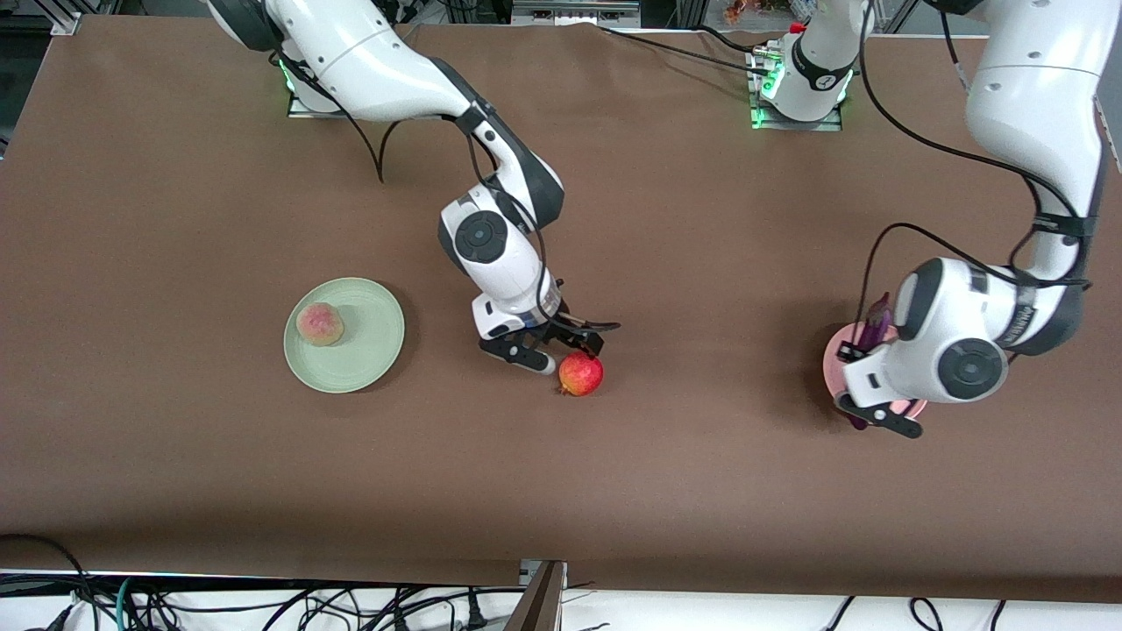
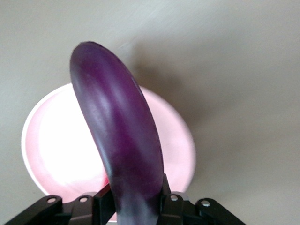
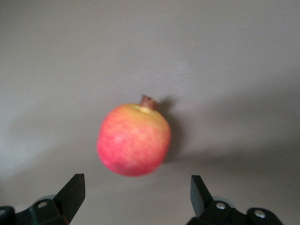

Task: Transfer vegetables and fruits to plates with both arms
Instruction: 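Grasp the pomegranate with the right gripper while the left gripper places the eggplant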

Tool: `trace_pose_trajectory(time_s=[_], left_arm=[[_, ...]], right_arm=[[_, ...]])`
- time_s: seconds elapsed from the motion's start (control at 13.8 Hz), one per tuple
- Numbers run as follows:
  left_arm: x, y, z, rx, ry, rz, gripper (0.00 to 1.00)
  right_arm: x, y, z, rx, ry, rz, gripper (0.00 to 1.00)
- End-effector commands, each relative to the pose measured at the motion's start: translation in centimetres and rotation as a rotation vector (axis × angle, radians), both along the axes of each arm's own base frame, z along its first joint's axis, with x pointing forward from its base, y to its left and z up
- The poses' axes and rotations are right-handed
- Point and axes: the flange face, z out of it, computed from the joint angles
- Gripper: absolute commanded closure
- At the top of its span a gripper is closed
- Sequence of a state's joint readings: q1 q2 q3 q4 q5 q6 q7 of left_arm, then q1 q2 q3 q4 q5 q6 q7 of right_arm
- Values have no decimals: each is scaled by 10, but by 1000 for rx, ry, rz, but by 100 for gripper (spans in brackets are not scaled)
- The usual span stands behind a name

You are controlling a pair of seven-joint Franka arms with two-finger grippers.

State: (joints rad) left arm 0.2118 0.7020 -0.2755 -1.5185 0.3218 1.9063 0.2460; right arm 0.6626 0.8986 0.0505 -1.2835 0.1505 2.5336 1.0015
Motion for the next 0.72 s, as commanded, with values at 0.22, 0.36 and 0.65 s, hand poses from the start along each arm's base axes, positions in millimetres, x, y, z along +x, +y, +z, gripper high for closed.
trace_pose_trajectory(time_s=[0.22, 0.36, 0.65], left_arm=[[-9, 18, -11, -40, 42, -87, 0], [-6, 2, 1, -46, 25, -111, 0], [9, -4, 50, -39, -63, -117, 0]], right_arm=[[13, 11, -32, 7, -105, -12, 1], [17, 12, -40, 5, -119, -9, 1], [19, 16, -48, 14, -139, 0, 20]])
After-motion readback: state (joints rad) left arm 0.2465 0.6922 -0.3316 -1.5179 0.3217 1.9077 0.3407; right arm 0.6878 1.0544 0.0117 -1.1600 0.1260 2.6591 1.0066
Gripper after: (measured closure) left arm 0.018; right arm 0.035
